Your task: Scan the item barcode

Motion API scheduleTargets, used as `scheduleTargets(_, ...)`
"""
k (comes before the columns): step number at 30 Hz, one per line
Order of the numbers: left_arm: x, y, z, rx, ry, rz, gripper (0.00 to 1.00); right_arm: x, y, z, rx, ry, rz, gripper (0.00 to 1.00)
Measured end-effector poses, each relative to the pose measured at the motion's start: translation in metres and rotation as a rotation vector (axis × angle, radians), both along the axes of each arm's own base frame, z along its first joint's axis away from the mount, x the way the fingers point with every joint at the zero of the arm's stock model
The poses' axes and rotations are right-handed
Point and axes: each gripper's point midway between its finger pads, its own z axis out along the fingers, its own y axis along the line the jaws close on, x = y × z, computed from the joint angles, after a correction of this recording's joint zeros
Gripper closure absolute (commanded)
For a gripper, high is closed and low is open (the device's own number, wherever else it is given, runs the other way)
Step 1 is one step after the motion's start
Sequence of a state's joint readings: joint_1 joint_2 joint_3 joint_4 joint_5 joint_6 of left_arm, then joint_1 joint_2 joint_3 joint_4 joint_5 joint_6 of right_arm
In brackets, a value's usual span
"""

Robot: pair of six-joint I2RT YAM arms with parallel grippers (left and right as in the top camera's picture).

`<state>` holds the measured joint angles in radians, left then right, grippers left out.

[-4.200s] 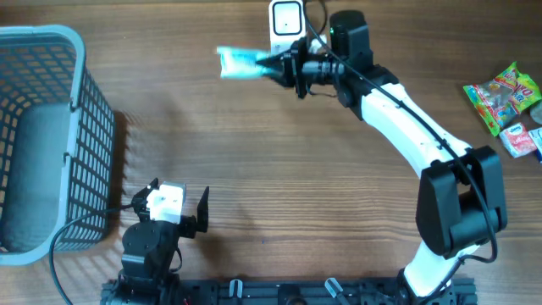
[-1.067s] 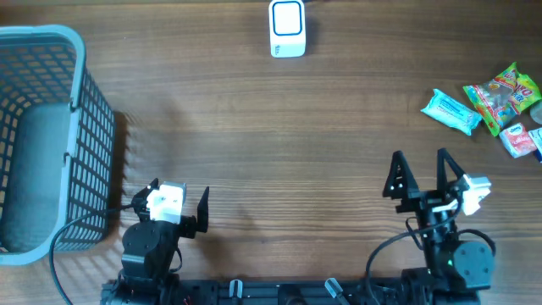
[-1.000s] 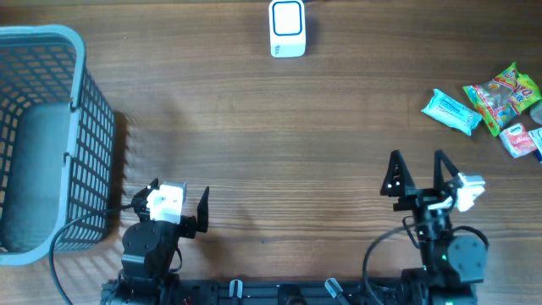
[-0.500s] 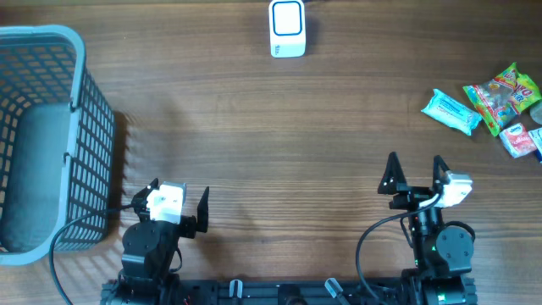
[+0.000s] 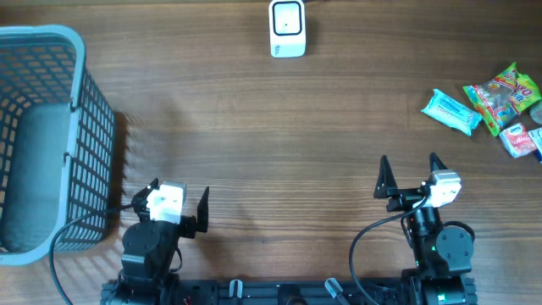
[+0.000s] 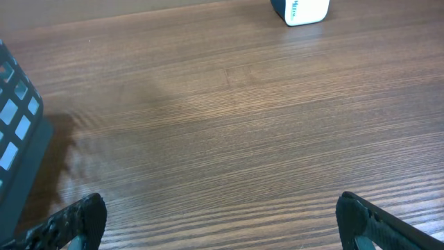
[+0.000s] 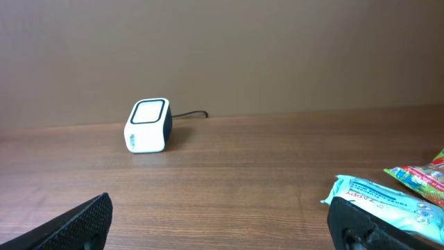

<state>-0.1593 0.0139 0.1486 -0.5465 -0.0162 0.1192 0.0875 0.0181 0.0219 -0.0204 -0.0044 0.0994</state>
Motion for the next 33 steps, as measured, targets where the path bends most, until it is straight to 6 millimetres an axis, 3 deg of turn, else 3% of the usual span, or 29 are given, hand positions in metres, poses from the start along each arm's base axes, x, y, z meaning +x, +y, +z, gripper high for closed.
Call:
scheduleTargets(6,0.001,0.0,0.002,0.0,-0.011,0.001,0.0,0.0,0.001,0.0,0.0,0.0,0.003,0.0)
scheduleTargets(10,0.023,-0.001,0.053,-0.036,-0.277,0.008,0.0,0.0,0.001,0.0,0.0,-0.002,0.003,0.0)
scheduleTargets(13,0.028,0.012,0.045,-0.04,-0.286,0.068,0.0,0.0,0.001,0.0,0.0,-0.002,0.003,0.0)
scheduleTargets(19,0.032,0.038,0.052,-0.033,-0.341,0.174,0.0,0.0,0.001,0.0,0.0,-0.002,0.003,0.0)
scheduleTargets(33,0.032,0.036,0.047,-0.036,-0.332,0.163,0.0,0.0,0.001,0.0,0.0,-0.002,0.003,0.0)
